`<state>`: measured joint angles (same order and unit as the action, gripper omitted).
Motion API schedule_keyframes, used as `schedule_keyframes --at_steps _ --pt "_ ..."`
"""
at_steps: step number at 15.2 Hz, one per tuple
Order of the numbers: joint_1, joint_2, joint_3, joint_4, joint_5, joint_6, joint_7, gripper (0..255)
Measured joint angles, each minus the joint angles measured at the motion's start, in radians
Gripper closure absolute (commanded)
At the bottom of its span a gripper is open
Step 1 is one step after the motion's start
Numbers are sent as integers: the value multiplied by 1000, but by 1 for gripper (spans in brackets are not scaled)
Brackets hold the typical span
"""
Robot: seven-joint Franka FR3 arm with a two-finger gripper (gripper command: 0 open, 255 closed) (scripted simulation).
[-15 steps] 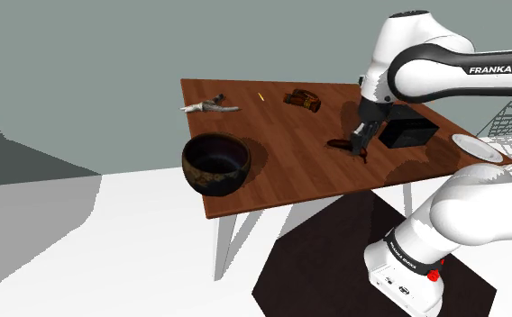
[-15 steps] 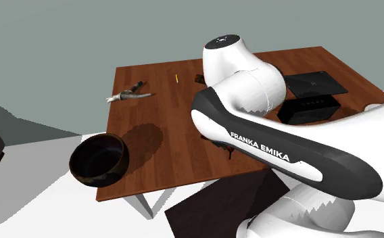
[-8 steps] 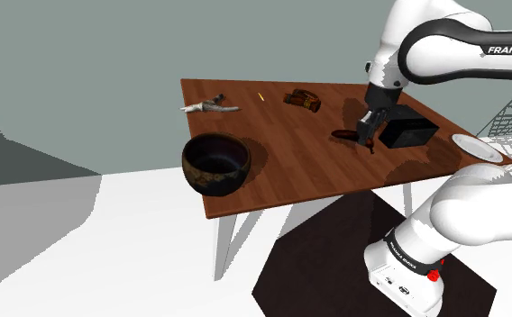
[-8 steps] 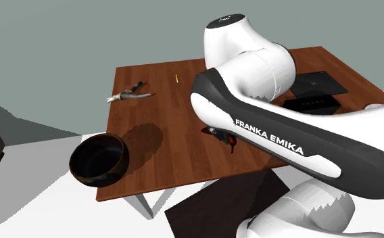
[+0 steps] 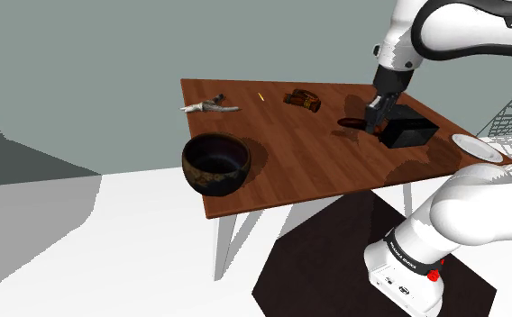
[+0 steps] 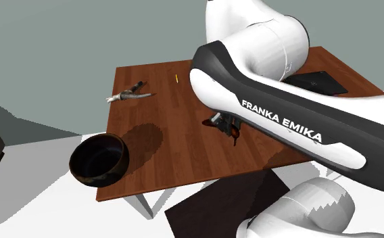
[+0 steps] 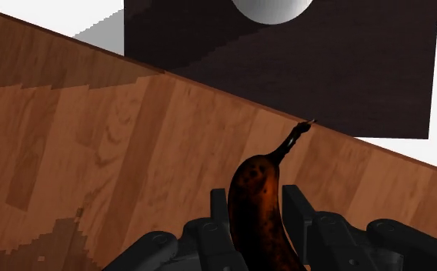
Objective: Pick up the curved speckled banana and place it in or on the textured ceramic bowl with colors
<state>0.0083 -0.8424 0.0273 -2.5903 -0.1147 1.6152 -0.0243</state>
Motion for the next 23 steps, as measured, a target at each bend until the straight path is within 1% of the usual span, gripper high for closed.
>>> schedule_keyframes --at_steps 1,4,10,14,18,23 --pt "0 0 0 12 0 -12 -2 255" --pt "20 47 44 58 36 -16 44 255" --pt "63 191 160 173 119 3 173 255" --pt "80 307 233 264 151 25 258 255" --pt "93 432 304 376 166 35 348 255" --pt "106 597 384 537 152 32 460 255"
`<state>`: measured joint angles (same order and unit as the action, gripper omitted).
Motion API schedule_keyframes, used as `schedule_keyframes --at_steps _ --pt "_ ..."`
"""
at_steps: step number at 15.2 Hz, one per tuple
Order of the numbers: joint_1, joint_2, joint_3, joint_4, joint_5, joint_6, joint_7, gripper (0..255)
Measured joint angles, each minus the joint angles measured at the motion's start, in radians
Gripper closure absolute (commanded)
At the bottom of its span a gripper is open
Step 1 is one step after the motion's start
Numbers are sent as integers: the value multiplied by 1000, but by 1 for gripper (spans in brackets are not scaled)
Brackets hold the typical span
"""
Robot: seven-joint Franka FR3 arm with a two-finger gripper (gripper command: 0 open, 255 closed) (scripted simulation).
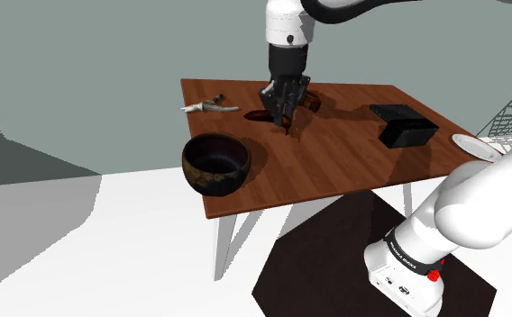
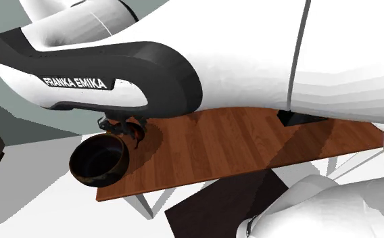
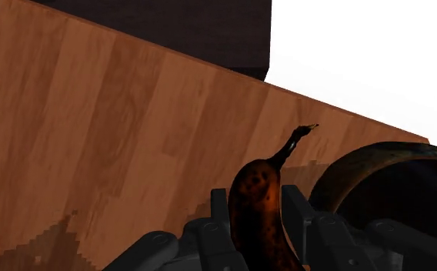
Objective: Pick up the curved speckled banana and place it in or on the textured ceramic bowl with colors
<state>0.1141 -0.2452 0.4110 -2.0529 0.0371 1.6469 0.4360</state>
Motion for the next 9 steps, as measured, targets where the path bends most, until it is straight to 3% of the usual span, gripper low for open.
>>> schedule_keyframes --at_steps 9 --pt "64 327 110 345 -101 -56 210 255"
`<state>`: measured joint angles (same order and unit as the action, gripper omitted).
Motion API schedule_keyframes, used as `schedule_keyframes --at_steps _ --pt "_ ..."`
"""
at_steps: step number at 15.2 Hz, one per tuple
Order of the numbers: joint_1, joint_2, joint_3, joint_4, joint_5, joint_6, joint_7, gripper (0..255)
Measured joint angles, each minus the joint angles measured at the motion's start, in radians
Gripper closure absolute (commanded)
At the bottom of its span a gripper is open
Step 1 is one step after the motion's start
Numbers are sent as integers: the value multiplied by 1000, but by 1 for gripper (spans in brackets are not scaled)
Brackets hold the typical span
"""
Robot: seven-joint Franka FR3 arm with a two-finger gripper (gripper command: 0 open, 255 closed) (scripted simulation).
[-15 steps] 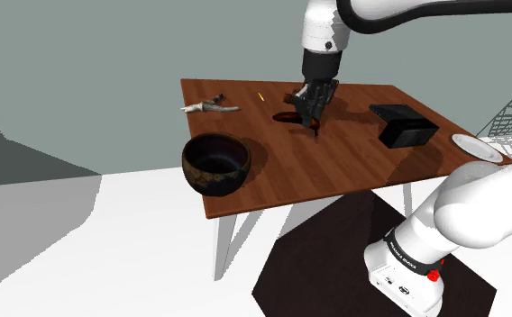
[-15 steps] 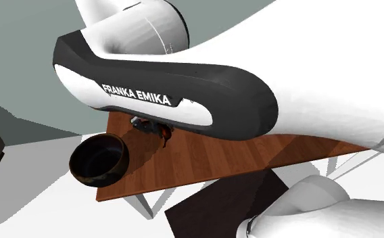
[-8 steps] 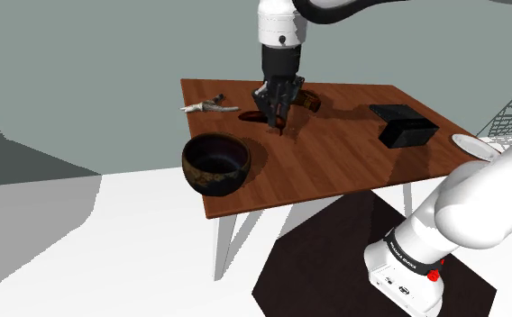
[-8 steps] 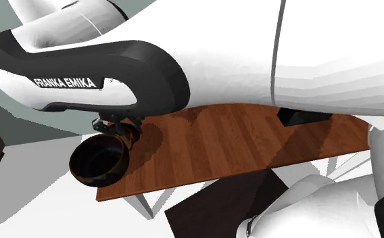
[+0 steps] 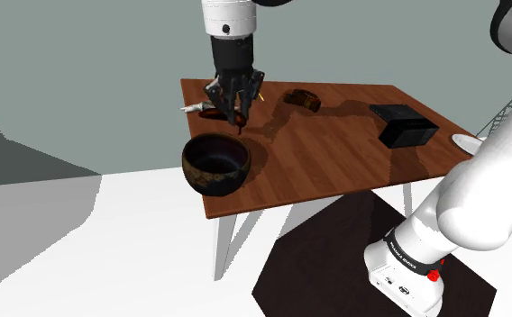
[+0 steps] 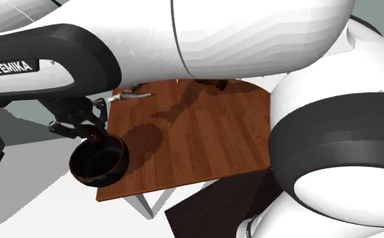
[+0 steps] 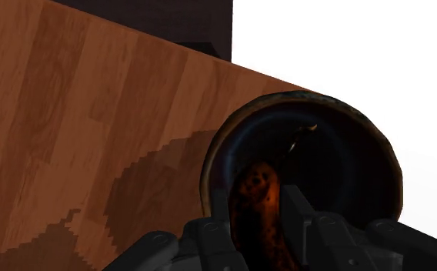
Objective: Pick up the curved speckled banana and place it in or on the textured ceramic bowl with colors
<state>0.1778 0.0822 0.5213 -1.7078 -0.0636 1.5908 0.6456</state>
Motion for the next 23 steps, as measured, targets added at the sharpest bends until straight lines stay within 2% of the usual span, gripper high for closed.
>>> schedule_keyframes --at_steps 14,21,22,23 --pt "5 40 0 -140 -20 174 24 255" --pt "5 43 0 -153 -22 190 25 255" --pt "5 43 0 -153 -22 190 25 0" --pt "5 43 0 -153 -22 190 25 0"
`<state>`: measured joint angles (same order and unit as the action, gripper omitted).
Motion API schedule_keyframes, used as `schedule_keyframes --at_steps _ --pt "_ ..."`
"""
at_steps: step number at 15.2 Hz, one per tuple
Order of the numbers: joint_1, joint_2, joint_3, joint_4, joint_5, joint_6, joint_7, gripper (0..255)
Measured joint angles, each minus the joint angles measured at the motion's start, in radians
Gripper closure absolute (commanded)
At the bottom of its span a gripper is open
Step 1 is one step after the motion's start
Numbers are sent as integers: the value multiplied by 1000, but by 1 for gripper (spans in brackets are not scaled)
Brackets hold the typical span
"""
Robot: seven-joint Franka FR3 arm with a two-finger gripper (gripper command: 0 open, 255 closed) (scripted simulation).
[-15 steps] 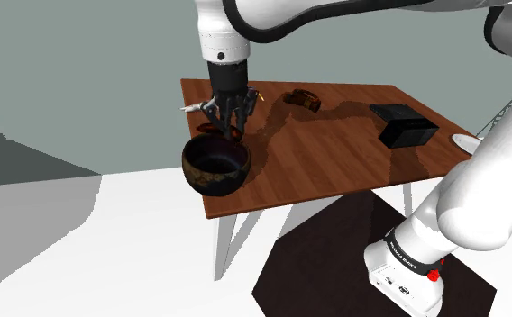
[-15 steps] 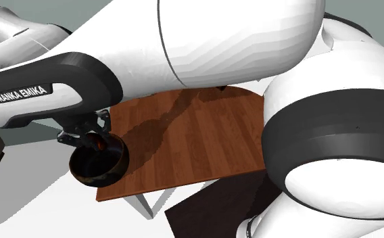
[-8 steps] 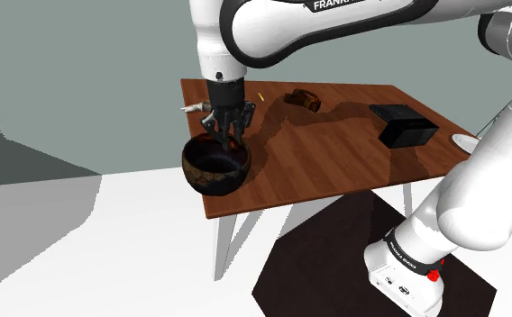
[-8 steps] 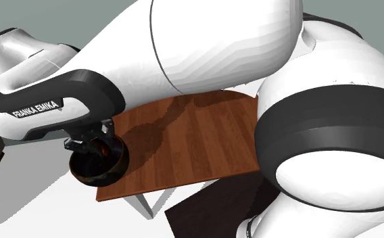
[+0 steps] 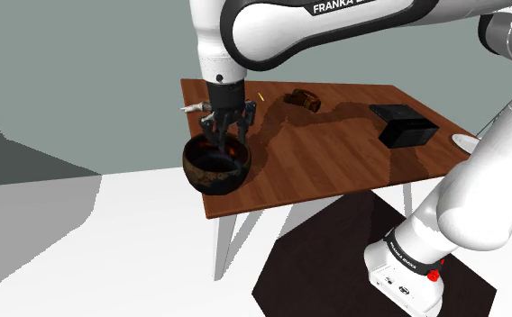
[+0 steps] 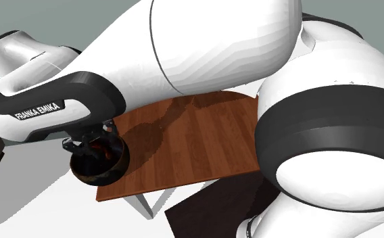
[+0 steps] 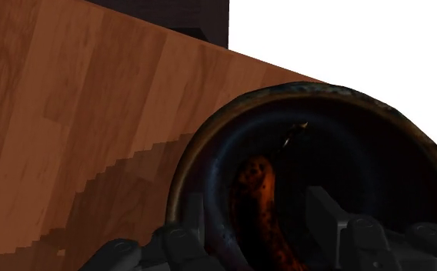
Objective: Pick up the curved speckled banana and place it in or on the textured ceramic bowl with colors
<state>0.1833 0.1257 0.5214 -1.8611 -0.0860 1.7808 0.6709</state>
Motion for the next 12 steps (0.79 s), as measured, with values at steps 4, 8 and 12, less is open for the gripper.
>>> schedule_keyframes --at_steps 4,8,12 --pt "0 0 0 0 0 0 0 0" --pt "3 7 1 75 -2 -68 -1 0" --pt "7 11 4 136 -2 -126 0 0"
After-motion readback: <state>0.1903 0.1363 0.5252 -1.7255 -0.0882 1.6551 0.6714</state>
